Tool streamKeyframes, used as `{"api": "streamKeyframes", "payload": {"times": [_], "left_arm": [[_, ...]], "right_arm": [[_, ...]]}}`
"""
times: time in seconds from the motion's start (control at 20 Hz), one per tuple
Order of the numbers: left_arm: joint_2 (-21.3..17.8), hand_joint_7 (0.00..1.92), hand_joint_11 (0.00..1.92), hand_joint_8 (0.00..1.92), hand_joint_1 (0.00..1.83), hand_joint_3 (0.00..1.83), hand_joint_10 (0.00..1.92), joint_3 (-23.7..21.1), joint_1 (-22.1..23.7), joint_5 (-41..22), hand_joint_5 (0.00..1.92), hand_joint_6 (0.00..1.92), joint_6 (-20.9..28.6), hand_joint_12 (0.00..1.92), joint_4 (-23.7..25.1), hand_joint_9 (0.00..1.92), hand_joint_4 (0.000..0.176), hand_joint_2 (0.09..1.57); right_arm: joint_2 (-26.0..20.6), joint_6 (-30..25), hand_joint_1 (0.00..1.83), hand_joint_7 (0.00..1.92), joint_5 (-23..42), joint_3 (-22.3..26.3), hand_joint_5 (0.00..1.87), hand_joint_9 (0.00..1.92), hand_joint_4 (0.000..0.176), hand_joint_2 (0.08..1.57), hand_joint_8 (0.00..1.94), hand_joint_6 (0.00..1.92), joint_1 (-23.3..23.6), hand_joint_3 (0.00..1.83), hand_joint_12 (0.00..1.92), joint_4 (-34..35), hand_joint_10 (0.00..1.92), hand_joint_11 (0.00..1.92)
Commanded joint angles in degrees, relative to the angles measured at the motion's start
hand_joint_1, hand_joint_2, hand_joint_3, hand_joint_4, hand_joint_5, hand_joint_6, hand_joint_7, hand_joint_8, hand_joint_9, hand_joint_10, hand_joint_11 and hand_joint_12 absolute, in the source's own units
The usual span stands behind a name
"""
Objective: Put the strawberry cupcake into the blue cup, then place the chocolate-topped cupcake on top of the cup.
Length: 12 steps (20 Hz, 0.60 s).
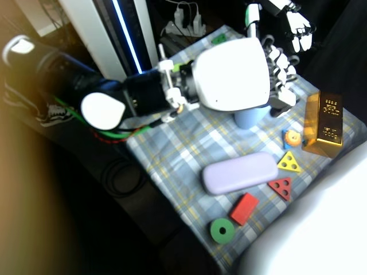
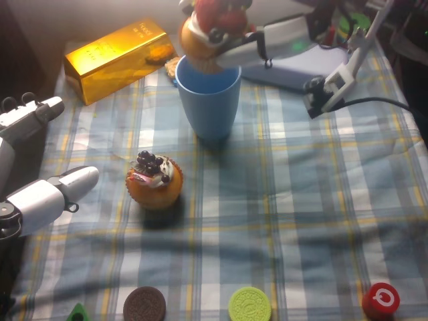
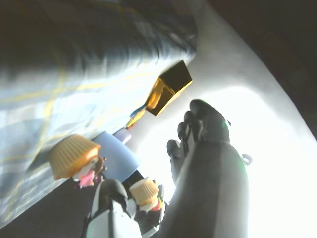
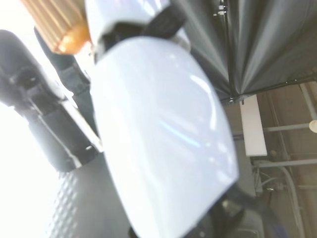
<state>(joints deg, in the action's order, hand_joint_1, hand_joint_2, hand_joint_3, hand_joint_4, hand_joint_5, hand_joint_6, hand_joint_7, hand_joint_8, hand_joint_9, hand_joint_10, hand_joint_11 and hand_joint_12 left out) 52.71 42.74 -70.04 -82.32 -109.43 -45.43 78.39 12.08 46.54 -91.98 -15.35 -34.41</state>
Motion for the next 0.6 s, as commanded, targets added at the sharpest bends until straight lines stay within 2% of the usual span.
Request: {"api": "streamKeyframes", "payload": {"times": [0.0, 0.1, 0.25, 0.3, 0.35, 0.4, 0.45, 0.55], "left_arm": [[-0.14, 0.30, 0.00, 0.00, 0.71, 0.00, 0.00, 0.26, 0.56, -6.64, 0.41, 0.00, 0.24, 0.62, 2.49, 0.25, 0.083, 1.02], [-0.17, 0.29, 0.00, 0.00, 0.73, 0.00, 0.00, 0.26, 0.56, -6.69, 0.41, 0.00, 0.24, 0.60, 2.49, 0.24, 0.081, 1.01], [-0.17, 0.31, 0.01, 0.00, 0.70, 0.00, 0.01, 0.25, 0.57, -6.67, 0.42, 0.00, 0.24, 0.64, 2.49, 0.27, 0.078, 1.01], [-0.17, 0.32, 0.01, 0.01, 0.73, 0.00, 0.01, 0.25, 0.57, -6.64, 0.42, 0.00, 0.24, 0.64, 2.49, 0.27, 0.080, 1.01], [-0.17, 0.32, 0.01, 0.01, 0.72, 0.00, 0.01, 0.25, 0.57, -6.60, 0.43, 0.01, 0.24, 0.64, 2.47, 0.27, 0.073, 1.00], [-0.17, 0.32, 0.02, 0.00, 0.72, 0.00, 0.01, 0.25, 0.57, -6.60, 0.43, 0.00, 0.24, 0.64, 2.46, 0.27, 0.077, 1.00], [-0.17, 0.32, 0.02, 0.01, 0.72, 0.00, 0.01, 0.25, 0.57, -6.60, 0.42, 0.00, 0.24, 0.64, 2.46, 0.27, 0.077, 1.00], [-0.16, 0.32, 0.00, 0.00, 0.71, 0.00, 0.00, 0.24, 0.58, -6.64, 0.42, 0.00, 0.25, 0.64, 2.43, 0.27, 0.072, 1.00]], "right_arm": [[-0.12, -0.69, 0.81, 1.13, 5.98, 0.07, 0.94, 1.24, 0.000, 1.08, 0.00, 0.00, 0.21, 0.00, 1.20, 3.67, 0.00, 0.77], [0.18, -0.69, 0.79, 1.04, 5.99, 0.14, 0.85, 1.16, 0.000, 1.07, 0.00, 0.00, 0.06, 0.00, 1.19, 3.59, 0.00, 0.69], [0.23, -0.69, 0.80, 1.05, 5.97, 0.12, 0.80, 1.15, 0.000, 1.06, 0.00, 0.00, 0.06, 0.00, 1.28, 3.34, 0.00, 0.65], [0.23, -0.70, 0.84, 1.01, 5.96, 0.09, 0.83, 1.07, 0.000, 1.05, 0.00, 0.00, 0.03, 0.00, 1.31, 3.33, 0.00, 0.56], [0.23, -0.71, 0.86, 0.96, 5.94, 0.01, 0.81, 1.02, 0.000, 1.05, 0.00, 0.00, -0.03, 0.00, 1.31, 3.26, 0.00, 0.51], [0.23, -0.71, 0.85, 0.91, 5.91, -0.04, 0.81, 0.96, 0.000, 1.04, 0.00, 0.00, -0.03, 0.00, 1.32, 3.06, 0.00, 0.48], [0.23, -0.71, 0.84, 0.71, 5.58, -0.08, 0.76, 0.72, 0.000, 0.99, 0.00, 0.00, -0.03, 0.00, 1.30, 2.60, 0.00, 0.28], [0.23, -0.71, 0.88, 0.68, 4.65, -0.14, 0.78, 0.65, 0.000, 0.98, 0.00, 0.02, -0.03, 0.00, 1.33, 0.96, 0.00, 0.17]]}}
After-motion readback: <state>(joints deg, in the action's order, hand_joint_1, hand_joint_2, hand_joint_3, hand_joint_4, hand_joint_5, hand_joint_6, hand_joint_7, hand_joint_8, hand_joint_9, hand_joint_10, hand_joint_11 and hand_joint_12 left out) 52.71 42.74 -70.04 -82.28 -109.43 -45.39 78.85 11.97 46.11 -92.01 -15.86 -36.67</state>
